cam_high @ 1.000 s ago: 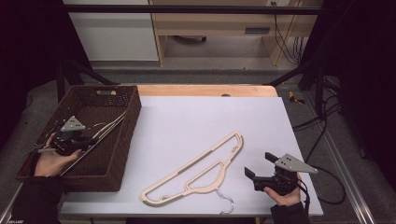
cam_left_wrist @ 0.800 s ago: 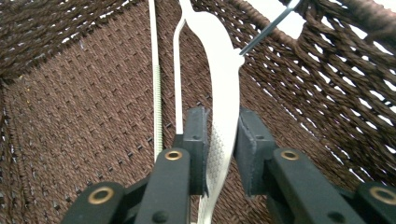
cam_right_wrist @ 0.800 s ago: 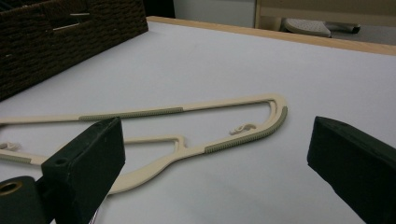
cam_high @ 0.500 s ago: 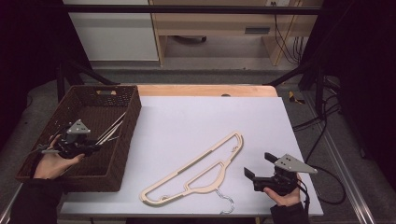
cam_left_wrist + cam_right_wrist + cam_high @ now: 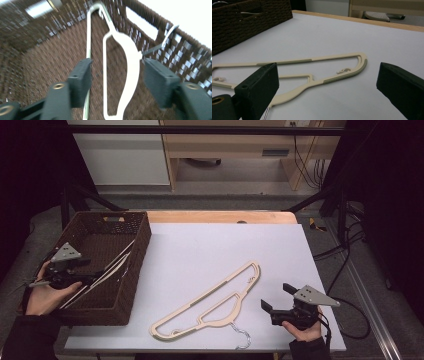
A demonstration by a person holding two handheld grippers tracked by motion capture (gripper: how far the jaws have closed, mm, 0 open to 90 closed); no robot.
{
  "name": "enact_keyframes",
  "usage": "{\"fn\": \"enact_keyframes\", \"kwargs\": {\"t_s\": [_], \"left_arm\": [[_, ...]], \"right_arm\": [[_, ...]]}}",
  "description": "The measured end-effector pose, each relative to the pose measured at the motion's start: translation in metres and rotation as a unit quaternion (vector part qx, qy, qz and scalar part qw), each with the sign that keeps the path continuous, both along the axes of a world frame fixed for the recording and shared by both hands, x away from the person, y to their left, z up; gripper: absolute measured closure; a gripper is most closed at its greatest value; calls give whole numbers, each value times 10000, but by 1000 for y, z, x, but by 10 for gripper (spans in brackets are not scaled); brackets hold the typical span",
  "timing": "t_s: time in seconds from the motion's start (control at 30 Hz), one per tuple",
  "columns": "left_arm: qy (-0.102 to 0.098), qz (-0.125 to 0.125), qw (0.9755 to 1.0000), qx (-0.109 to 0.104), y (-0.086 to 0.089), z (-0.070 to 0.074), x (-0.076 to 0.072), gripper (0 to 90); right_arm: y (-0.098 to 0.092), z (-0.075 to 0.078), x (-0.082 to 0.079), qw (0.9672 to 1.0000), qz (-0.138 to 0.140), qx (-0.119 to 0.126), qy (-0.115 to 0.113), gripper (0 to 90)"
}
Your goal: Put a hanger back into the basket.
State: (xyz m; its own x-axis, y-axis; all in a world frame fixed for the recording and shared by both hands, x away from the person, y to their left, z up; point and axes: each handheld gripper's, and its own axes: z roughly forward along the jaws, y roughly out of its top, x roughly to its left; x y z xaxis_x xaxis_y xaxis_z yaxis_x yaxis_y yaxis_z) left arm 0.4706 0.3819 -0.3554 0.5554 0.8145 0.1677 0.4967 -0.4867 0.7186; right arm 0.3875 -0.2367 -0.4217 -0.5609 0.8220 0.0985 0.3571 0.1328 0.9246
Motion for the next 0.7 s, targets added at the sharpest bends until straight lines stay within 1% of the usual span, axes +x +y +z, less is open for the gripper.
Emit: {"fn": "enact_keyframes", "kwargs": {"t_s": [0.03, 0.07, 0.1, 0.13, 0.17, 0.2, 0.23, 0.27, 0.3, 0.33, 0.37, 0.4, 0.43, 0.47, 0.5, 0.57, 0.67, 0.7], "left_arm": [[-78, 60, 9999, -51, -1, 4, -3, 364], [-405, 189, 9986, -289, -5, 11, -8, 315], [-405, 189, 9986, -289, -5, 11, -8, 294], [-525, 192, 9975, -435, -7, 15, -11, 273], [-642, 202, 9961, -573, -9, 19, -14, 273], [-776, 190, 9943, -711, -12, 22, -17, 233], [-870, 152, 9926, -840, -15, 26, -20, 233], [-1095, 103, 9881, -1073, -24, 32, -26, 195], [-1095, 103, 9881, -1073, -24, 32, -26, 180], [-1184, 58, 9865, -1128, -28, 35, -30, 180], [-1285, 8, 9846, -1189, -33, 37, -33, 157], [-1354, -28, 9828, -1254, -39, 39, -36, 114], [-1421, -66, 9810, -1318, -45, 41, -40, 114], [-1487, -102, 9789, -1397, -50, 42, -43, 91], [-1535, -140, 9765, -1508, -56, 42, -46, 91], [-1602, -252, 9707, -1773, -68, 42, -53, 74], [-1626, -363, 9663, -1965, -82, 38, -59, 61], [-1631, -385, 9644, -2045, -87, 35, -61, 59]], "right_arm": [[0, 0, 0, 10000, 0, 0, 0, 47], [1, 1, 0, 10000, -4, 3, 12, 48], [1, 1, 0, 10000, -4, 1, 2, 47], [2, 1, -1, 10000, 9, 11, 16, 47], [2, 1, -1, 10000, 9, 11, 16, 47], [3, 2, -1, 10000, 29, 23, 22, 47], [3, 2, -1, 10000, 29, 23, 22, 47], [4, 3, -1, 10000, 20, 36, 39, 47], [4, 3, -1, 10000, 20, 36, 39, 47], [5, 3, -1, 10000, 29, 44, 43, 47], [5, 3, -2, 10000, 53, 53, 52, 47], [7, 4, -2, 9999, 53, 58, 77, 47], [7, 4, -2, 9999, 53, 58, 77, 47], [9, 3, -1, 9999, 91, 40, 95, 47], [9, 3, -1, 9999, 91, 40, 95, 47], [11, 3, -1, 9999, 82, 44, 117, 47], [13, 3, -1, 9998, 122, 51, 141, 49], [14, 3, -2, 9998, 129, 52, 150, 51]]}}
